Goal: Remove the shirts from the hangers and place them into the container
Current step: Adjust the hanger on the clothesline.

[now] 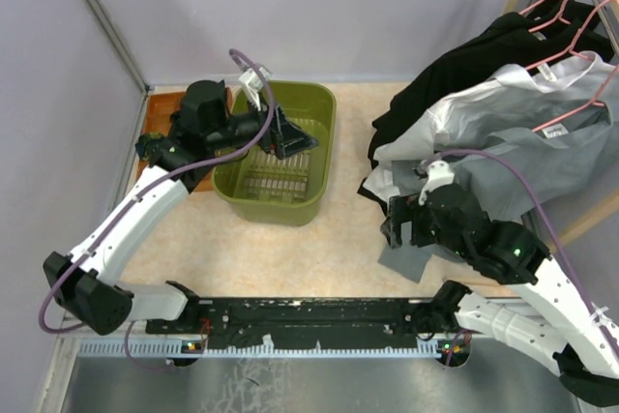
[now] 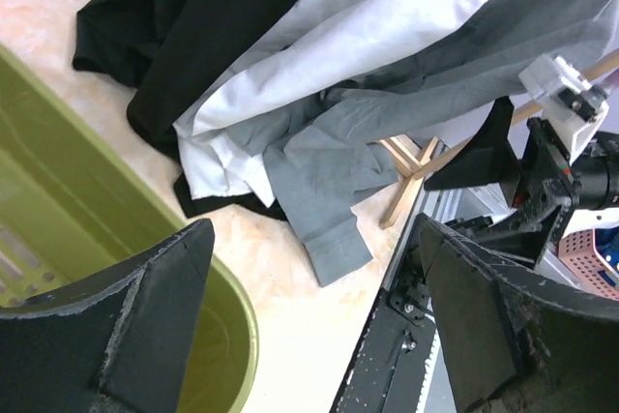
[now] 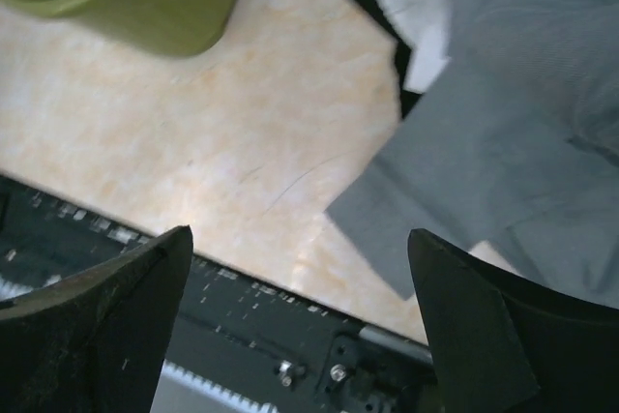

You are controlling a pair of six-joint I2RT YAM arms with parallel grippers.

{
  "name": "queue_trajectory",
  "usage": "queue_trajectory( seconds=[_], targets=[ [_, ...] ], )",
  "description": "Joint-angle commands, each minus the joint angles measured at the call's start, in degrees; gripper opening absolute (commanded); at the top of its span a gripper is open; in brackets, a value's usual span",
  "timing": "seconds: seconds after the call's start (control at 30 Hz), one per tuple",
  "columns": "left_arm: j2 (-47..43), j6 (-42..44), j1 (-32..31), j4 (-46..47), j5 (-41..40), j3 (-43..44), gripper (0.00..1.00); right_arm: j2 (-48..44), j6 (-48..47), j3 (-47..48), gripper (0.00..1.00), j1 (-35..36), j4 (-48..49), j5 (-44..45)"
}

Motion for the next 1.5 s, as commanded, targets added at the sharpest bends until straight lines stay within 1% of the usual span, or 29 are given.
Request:
queue_trajectory(
  seconds=[0.0,0.07,0.13,0.17,0.2,0.23,0.27,0.33,0.4,0.47,0.57,0.77,0.8,0.9,0.93,0.97,1.03,1.07,1.2,1.3,1.37,1.47],
  targets=[
    [2.6,3.4,-3.9,-0.2,-1.1,6.7,0.92,0.0,3.7,4.6,0.95,0.3,1.3,21.1],
    [4.6,4.9,-6.6,-1.4,-2.8,11.2,0.92,2.6,1.2,4.7,0.98,0.3,3.4,25.6],
    [6.3,5.9,-8.2,-1.9,-3.6,14.0,0.92,5.4,-0.9,4.0,0.99,-0.4,6.3,31.1],
    [6.9,6.1,-8.9,-2.0,-4.3,14.9,0.92,6.9,-4.0,3.6,0.99,-2.1,9.0,30.8],
    [7.4,6.4,-9.6,-1.9,-5.0,15.6,0.92,8.4,-6.9,4.0,0.99,-5.1,11.2,28.3],
    [7.8,6.5,-10.2,-1.9,-5.6,16.0,0.92,10.0,-8.6,4.5,0.99,-9.8,13.2,24.7],
    [8.2,6.6,-10.6,-1.9,-5.8,16.2,0.93,11.1,-11.0,4.9,0.99,-14.9,15.6,19.4],
    [8.6,6.5,-11.1,-1.9,-5.9,16.3,0.93,13.6,-14.9,5.9,0.99,-23.2,19.3,6.2],
    [8.8,6.5,-11.4,-2.0,-6.5,16.2,0.93,16.8,-17.7,7.1,0.99,-27.0,21.3,-0.7],
    [8.9,6.4,-11.6,-1.2,-6.8,16.1,0.93,21.4,-21.9,8.7,0.99,-27.5,22.5,-4.4],
    [9.7,6.1,-11.9,-0.4,-6.8,16.9,0.93,27.4,-24.7,12.1,0.99,-27.8,23.0,-6.6],
    [10.5,6.0,-12.1,-0.4,-7.1,17.9,0.93,34.6,-28.7,15.6,0.99,-30.9,26.5,-7.2],
    [10.5,5.9,-12.2,-0.4,-7.1,17.8,0.93,36.0,-29.0,16.8,0.99,-32.0,26.0,-8.4],
    [10.3,5.9,-12.3,-0.4,-6.8,17.7,0.93,39.8,-28.9,23.1,0.99,-32.8,20.7,-7.8],
    [10.1,6.0,-12.3,-0.4,-6.7,17.8,0.93,39.9,-29.3,22.9,0.99,-32.8,20.3,-9.3],
    [9.9,6.2,-12.3,-0.2,-6.9,17.9,0.94,39.0,-29.9,21.1,0.99,-32.8,21.0,-12.6],
    [9.6,7.0,-12.3,0.0,-7.3,18.6,0.95,35.5,-30.8,14.2,0.99,-32.6,24.2,-22.9],
    [9.7,7.4,-12.3,0.0,-7.4,19.4,0.95,33.2,-30.6,10.6,0.99,-32.1,25.7,-26.6],
    [11.4,9.2,-12.3,-0.8,-7.1,24.4,0.97,23.6,-27.6,-3.8,0.99,-26.9,34.1,-32.1],
    [14.3,9.9,-12.3,-2.1,-5.3,29.3,0.97,17.0,-25.3,-11.0,0.99,-21.4,38.3,-36.7],
    [16.8,10.5,-12.6,-3.3,-3.3,32.6,0.96,13.4,-23.8,-14.5,0.99,-18.9,40.1,-36.9],
    [20.5,12.9,-14.5,-4.8,-1.2,37.0,0.94,9.0,-19.9,-19.8,0.99,-17.1,44.0,-36.5]
  ],
)
